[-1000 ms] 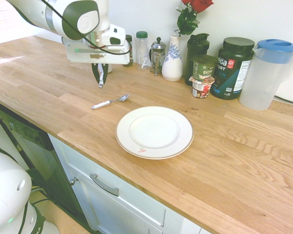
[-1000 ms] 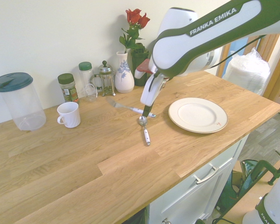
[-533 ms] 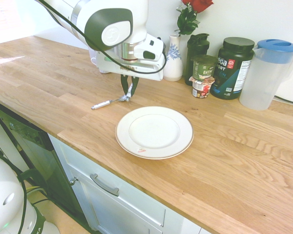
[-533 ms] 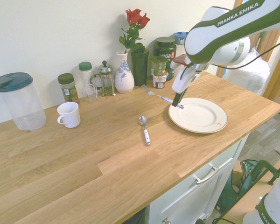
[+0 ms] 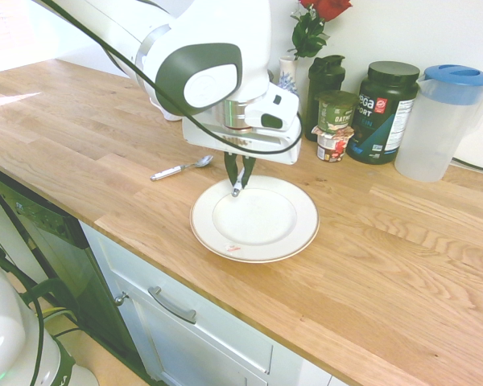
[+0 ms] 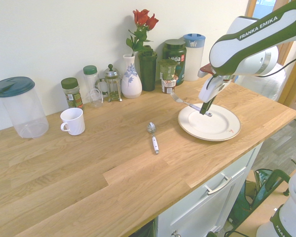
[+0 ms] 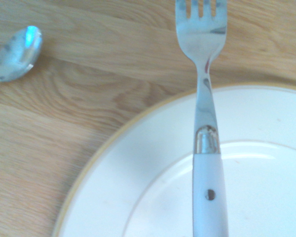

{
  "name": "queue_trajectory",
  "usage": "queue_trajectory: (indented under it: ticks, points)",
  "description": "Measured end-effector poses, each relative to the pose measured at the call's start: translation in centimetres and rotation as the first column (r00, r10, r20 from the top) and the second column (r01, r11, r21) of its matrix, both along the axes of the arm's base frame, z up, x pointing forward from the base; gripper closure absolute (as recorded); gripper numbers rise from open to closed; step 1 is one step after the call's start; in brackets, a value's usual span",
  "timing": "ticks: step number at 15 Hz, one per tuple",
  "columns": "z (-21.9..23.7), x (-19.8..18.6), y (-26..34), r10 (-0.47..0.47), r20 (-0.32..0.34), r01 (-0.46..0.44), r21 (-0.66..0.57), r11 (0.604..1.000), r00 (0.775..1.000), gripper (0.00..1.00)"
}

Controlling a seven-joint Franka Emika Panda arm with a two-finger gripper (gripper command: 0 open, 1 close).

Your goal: Put the fork into the plate

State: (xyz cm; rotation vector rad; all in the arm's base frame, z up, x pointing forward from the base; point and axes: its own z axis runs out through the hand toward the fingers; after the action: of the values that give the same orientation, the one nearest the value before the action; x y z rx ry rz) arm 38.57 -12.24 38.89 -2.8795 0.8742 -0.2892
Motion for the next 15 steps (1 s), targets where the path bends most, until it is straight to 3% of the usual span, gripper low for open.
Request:
queue_trajectory:
  ticks: [7, 15]
  points:
    - [-1.7, -2.3, -3.3, -0.047, -0.024, 0.046, -0.031, 0.998, 0.999, 1.00]
    - [-3.2, -3.2, -3.2, -0.034, -0.045, 0.032, -0.044, 0.999, 0.998, 1.00]
